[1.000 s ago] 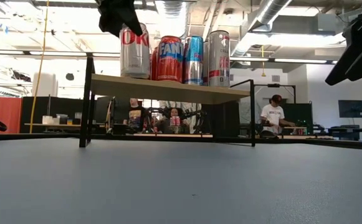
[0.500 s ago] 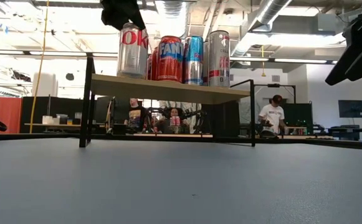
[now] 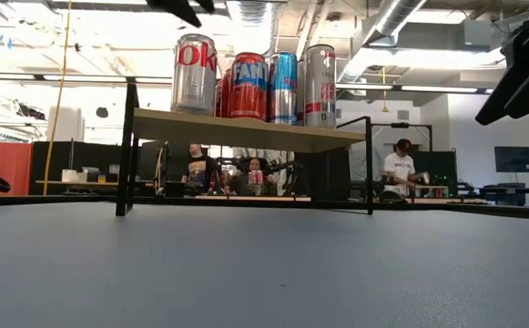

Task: Place canned beverage on shelf
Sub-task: Put the silver soda can on the shelf aligned with the other silver soda cans

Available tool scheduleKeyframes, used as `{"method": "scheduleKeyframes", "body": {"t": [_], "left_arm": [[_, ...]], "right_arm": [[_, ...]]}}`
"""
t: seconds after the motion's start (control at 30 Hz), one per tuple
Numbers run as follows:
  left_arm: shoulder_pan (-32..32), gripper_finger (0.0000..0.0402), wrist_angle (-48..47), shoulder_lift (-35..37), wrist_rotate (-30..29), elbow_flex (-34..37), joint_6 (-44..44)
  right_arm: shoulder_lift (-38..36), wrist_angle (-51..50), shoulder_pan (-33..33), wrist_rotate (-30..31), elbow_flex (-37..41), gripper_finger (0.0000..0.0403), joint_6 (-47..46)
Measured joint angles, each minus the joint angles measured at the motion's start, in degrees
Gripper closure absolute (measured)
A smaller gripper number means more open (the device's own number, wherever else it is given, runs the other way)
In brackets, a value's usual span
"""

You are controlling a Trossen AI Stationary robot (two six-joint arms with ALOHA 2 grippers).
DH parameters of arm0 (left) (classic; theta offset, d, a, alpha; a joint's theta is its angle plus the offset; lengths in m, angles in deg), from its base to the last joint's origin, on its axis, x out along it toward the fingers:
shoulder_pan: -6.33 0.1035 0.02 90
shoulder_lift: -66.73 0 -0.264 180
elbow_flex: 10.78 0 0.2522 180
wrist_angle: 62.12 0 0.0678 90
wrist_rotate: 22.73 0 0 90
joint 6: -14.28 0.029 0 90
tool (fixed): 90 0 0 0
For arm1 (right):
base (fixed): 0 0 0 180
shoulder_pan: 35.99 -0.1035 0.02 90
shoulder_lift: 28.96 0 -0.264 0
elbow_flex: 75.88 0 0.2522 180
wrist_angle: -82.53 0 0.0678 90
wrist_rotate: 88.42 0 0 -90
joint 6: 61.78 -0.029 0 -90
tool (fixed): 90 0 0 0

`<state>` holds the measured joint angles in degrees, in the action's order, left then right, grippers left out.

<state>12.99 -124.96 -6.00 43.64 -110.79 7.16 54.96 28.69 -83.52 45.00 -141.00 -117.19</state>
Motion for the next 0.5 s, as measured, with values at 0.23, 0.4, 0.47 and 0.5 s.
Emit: {"method": "scheduleKeyframes", "body": {"t": [0.23,0.4,0.47,0.5], "left_arm": [[-8.2,0.0075,-10.3,0.9,-4.8,-5.9,-7.7],[-20.4,0.0139,-11.6,1.0,-12.4,0.9,-15.8],[-23.5,0.0172,-9.5,1.1,-13.0,4.4,-18.8],[-24.5,0.019,-9.1,1.1,-13.5,6.3,-20.3]], "right_arm": [[0.0,0.0,-0.1,0.0,0.0,0.011,-0.2],[0.0,-0.4,-0.1,0.0,0.0,0.011,-0.2],[0.0,-0.4,-0.1,0.0,0.0,0.011,-0.2],[0.0,-0.4,-0.1,0.0,0.0,0.011,-0.2]]}}
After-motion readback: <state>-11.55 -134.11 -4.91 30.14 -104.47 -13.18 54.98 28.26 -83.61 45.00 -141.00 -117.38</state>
